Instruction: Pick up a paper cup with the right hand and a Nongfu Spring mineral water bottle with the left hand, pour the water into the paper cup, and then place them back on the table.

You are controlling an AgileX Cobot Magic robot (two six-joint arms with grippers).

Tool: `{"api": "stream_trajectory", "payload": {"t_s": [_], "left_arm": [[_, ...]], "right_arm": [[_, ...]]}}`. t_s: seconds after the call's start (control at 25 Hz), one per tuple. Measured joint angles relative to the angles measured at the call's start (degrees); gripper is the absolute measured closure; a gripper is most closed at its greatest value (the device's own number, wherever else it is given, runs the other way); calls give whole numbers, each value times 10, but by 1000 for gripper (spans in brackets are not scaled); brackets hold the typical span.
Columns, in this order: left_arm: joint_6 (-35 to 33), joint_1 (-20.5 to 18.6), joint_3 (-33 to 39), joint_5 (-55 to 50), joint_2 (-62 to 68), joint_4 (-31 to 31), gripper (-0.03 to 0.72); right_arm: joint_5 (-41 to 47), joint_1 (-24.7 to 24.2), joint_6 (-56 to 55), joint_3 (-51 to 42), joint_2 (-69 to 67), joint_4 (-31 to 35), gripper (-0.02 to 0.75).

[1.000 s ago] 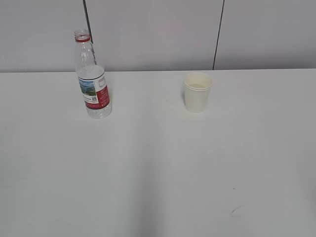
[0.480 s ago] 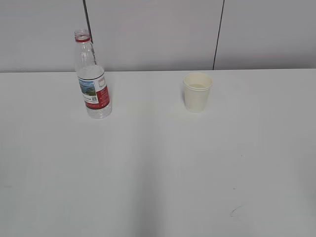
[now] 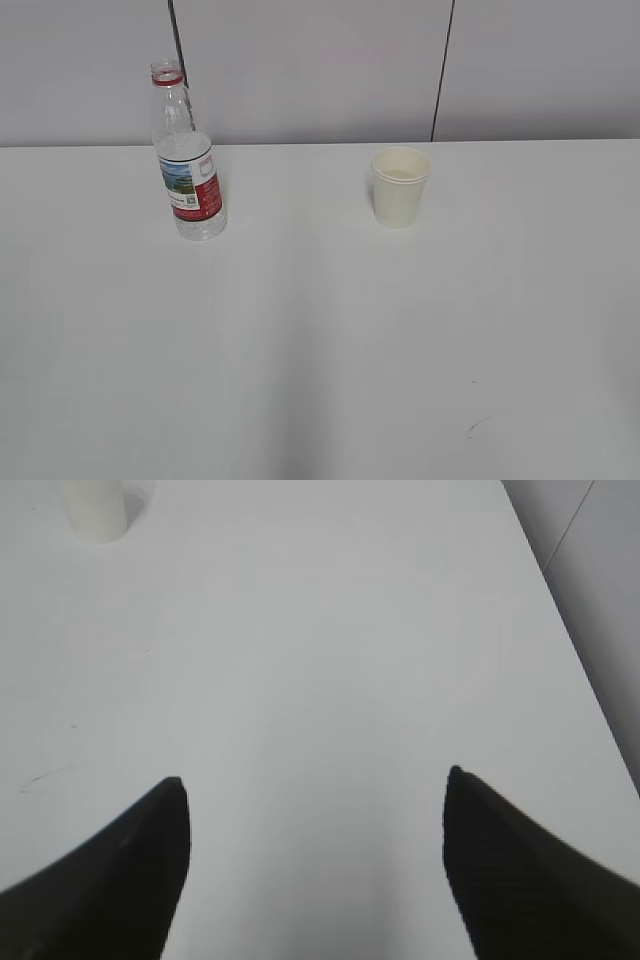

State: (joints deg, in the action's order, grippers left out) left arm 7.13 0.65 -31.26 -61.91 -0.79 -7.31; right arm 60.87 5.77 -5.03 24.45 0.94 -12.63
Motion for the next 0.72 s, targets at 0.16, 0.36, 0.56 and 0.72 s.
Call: {"api": "stream_trajectory", "payload": {"t_s": [0.16, 0.36, 0.56, 0.72], "left_arm": [[0, 0, 0, 0, 0, 0, 223], [0, 0, 0, 0, 0, 0, 223], [0, 0, 0, 0, 0, 0, 223], [0, 0, 0, 0, 0, 0, 223]], "right_arm": [[0, 0, 0, 0, 0, 0, 156], [0, 0, 0, 0, 0, 0, 156], [0, 0, 0, 0, 0, 0, 156], [0, 0, 0, 0, 0, 0, 156]]}}
